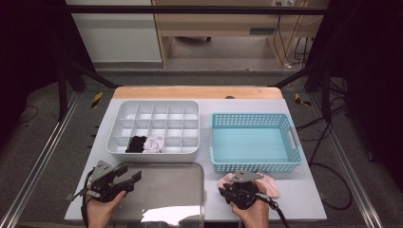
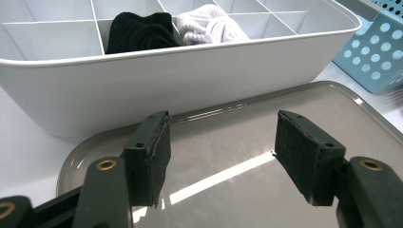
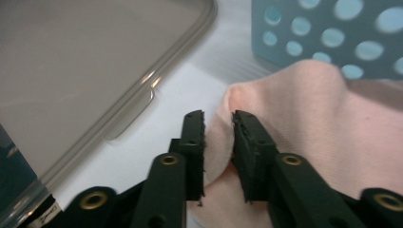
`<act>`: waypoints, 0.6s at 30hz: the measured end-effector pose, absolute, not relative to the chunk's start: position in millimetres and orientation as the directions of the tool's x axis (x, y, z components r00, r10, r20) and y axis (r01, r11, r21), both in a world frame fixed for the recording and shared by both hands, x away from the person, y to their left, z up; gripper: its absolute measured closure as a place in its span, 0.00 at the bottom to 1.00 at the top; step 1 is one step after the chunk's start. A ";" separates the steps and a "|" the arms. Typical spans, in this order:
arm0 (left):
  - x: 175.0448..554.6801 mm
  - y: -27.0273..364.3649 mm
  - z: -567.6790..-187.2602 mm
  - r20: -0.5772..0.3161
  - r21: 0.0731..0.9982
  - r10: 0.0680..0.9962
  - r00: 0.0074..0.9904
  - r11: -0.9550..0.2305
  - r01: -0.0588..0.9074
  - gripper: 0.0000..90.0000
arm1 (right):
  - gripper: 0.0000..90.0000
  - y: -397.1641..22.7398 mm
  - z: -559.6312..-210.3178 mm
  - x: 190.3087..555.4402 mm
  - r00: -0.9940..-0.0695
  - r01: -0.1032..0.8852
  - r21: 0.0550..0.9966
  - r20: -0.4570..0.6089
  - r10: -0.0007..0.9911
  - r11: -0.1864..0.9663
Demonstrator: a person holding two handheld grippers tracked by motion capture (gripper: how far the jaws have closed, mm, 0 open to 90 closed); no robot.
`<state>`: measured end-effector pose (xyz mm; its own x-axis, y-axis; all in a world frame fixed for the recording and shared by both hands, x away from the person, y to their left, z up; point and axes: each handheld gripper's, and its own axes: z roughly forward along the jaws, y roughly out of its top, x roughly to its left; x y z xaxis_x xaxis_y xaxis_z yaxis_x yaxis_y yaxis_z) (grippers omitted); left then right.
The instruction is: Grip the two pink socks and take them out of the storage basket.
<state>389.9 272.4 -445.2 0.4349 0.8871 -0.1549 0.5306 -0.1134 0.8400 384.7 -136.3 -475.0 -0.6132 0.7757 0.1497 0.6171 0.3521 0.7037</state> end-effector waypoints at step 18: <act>389.6 271.3 -445.1 -0.159 0.839 0.884 0.439 -0.113 0.532 0.40 | 1.00 -82.0 -443.6 392.2 -0.739 0.556 0.749 0.247 0.627 0.360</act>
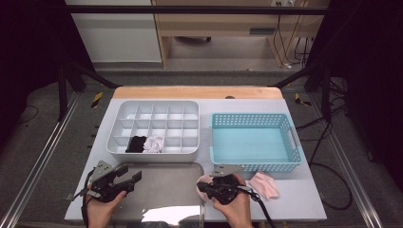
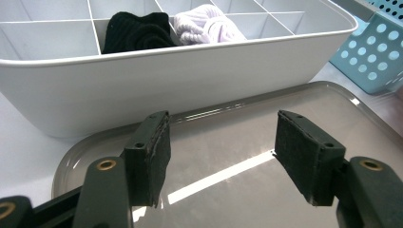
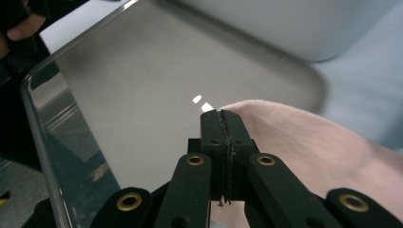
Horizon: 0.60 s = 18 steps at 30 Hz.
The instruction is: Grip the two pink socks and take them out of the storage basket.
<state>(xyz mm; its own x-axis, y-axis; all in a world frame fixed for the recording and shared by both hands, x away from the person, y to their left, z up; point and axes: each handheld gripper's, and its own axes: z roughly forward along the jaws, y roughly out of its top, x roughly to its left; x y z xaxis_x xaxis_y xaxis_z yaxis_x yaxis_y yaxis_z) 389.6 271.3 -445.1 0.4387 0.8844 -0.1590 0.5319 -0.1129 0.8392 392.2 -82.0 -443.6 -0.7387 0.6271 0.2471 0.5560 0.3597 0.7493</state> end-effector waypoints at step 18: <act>384.7 252.3 -441.8 -0.153 0.835 0.859 0.489 -0.152 0.528 0.39 | 0.85 -119.0 -425.6 399.0 -0.677 0.537 0.803 0.227 0.700 0.258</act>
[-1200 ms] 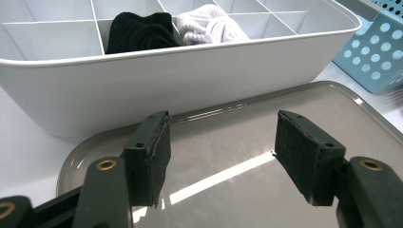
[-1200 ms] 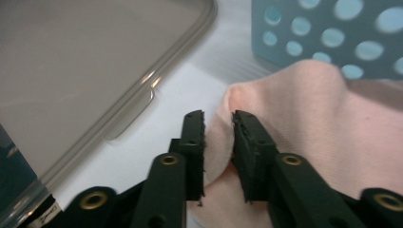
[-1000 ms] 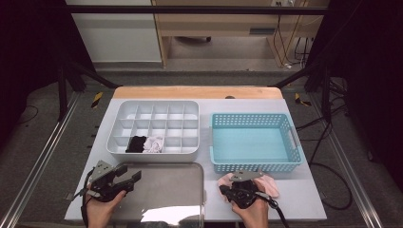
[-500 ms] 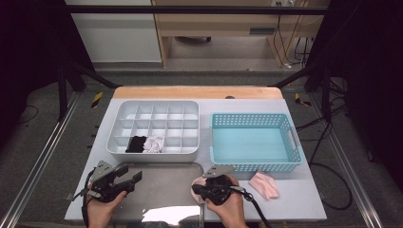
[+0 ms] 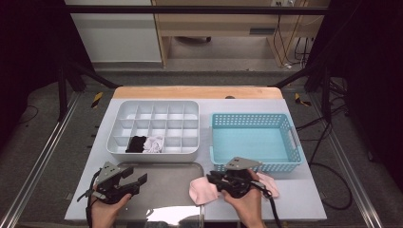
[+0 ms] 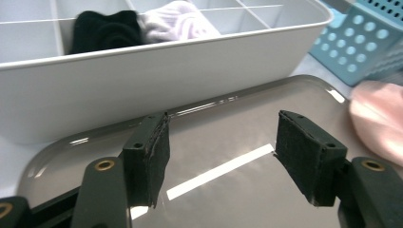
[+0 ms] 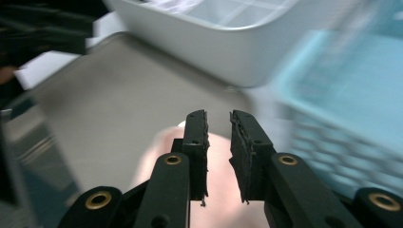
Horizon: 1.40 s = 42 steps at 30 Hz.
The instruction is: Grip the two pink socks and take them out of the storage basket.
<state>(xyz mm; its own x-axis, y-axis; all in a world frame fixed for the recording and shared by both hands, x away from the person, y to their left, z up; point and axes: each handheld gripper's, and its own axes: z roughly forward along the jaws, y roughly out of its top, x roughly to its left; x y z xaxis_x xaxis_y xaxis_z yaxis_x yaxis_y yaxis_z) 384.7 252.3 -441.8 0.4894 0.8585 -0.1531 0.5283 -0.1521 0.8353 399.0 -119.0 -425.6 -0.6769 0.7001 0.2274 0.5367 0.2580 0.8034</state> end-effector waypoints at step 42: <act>383.6 115.1 -465.2 -0.108 0.707 0.747 0.656 -0.406 0.579 0.76 | 0.86 -147.4 -482.2 388.9 -0.623 0.601 0.720 0.150 0.767 0.347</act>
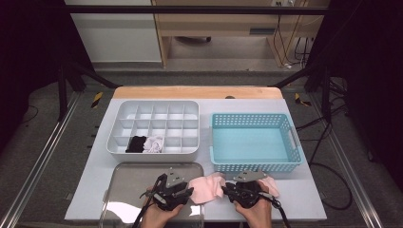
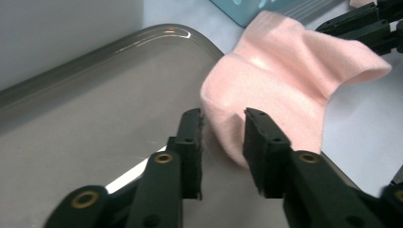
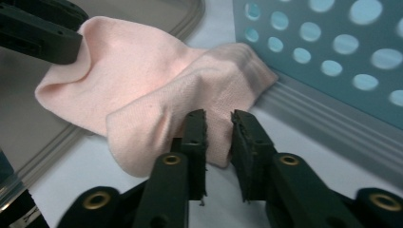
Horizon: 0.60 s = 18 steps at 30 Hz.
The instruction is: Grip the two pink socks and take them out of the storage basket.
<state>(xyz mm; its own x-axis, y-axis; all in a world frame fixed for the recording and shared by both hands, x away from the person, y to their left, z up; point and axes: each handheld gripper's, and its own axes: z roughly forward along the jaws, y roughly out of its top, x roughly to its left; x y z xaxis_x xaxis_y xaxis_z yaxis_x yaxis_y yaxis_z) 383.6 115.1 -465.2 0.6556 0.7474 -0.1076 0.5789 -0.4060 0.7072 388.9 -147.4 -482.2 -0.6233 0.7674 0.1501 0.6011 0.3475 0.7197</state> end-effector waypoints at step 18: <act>376.5 138.1 -461.5 -0.189 0.713 0.692 0.696 -0.391 0.582 0.96 | 0.95 -183.1 -470.5 380.0 -0.596 0.641 0.697 0.190 0.780 0.320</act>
